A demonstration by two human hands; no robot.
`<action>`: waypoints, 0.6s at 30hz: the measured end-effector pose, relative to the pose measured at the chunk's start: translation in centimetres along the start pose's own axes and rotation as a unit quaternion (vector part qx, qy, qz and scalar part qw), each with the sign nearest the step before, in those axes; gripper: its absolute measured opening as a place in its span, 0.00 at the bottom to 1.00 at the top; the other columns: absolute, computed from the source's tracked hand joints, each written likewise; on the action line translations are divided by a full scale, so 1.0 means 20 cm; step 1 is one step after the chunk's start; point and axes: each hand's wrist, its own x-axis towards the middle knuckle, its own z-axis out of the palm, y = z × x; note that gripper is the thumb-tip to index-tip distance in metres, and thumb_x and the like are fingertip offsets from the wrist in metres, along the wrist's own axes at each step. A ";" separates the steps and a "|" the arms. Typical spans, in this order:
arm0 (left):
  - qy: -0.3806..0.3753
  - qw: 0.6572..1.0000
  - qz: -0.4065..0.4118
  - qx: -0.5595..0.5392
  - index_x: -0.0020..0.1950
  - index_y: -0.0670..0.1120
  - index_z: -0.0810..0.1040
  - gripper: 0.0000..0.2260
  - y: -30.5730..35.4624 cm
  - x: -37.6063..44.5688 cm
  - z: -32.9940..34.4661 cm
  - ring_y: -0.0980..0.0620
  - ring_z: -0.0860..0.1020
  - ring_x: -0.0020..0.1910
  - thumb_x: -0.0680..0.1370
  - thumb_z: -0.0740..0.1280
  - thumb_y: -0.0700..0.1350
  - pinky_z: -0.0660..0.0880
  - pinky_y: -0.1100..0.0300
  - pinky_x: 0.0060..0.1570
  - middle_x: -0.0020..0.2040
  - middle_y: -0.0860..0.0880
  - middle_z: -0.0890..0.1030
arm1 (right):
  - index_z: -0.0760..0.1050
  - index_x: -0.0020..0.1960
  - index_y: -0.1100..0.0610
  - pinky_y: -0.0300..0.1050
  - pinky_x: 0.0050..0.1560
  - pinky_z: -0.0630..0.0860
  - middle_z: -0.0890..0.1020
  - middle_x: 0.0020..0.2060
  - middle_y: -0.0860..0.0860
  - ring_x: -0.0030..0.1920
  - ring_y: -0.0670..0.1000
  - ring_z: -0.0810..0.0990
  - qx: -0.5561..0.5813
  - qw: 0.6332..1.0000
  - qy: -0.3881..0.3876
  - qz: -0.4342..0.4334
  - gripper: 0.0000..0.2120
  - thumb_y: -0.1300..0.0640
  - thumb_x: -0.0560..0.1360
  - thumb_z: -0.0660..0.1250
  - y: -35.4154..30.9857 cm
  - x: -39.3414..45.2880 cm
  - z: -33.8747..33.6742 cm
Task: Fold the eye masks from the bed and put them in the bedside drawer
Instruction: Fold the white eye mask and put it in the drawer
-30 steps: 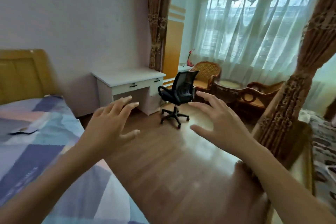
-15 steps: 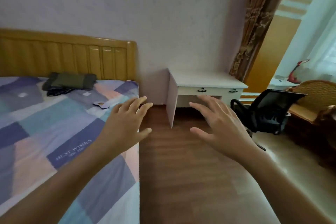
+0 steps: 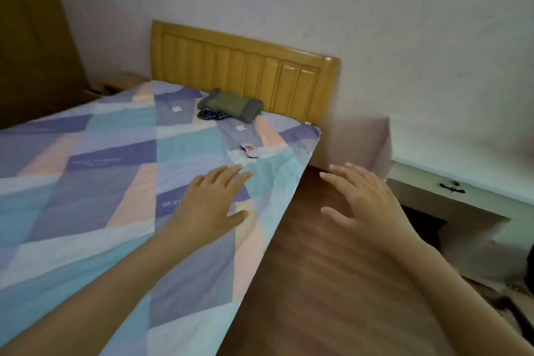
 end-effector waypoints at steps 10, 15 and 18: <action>-0.032 0.996 -0.086 0.012 0.76 0.52 0.55 0.33 -0.25 0.85 0.32 0.49 0.60 0.73 0.75 0.64 0.59 0.63 0.53 0.66 0.77 0.51 0.58 | 0.65 0.71 0.46 0.54 0.69 0.62 0.67 0.72 0.49 0.73 0.53 0.62 0.020 0.994 -0.014 -0.107 0.27 0.41 0.74 0.62 0.40 0.94 0.35; 0.001 0.998 -0.058 -0.004 0.73 0.52 0.61 0.30 -0.22 1.51 0.51 0.47 0.64 0.71 0.74 0.65 0.58 0.64 0.52 0.63 0.74 0.51 0.63 | 0.64 0.71 0.45 0.53 0.70 0.62 0.64 0.74 0.48 0.73 0.52 0.62 0.019 0.993 -0.012 -0.114 0.26 0.41 0.75 0.62 0.75 1.45 0.42; -0.006 0.997 -0.069 -0.017 0.72 0.51 0.63 0.29 -0.27 1.86 0.70 0.46 0.65 0.70 0.74 0.66 0.57 0.65 0.50 0.62 0.74 0.50 0.64 | 0.63 0.72 0.45 0.54 0.71 0.61 0.63 0.74 0.48 0.73 0.51 0.62 0.026 0.991 -0.028 -0.127 0.27 0.41 0.75 0.62 0.93 1.81 0.58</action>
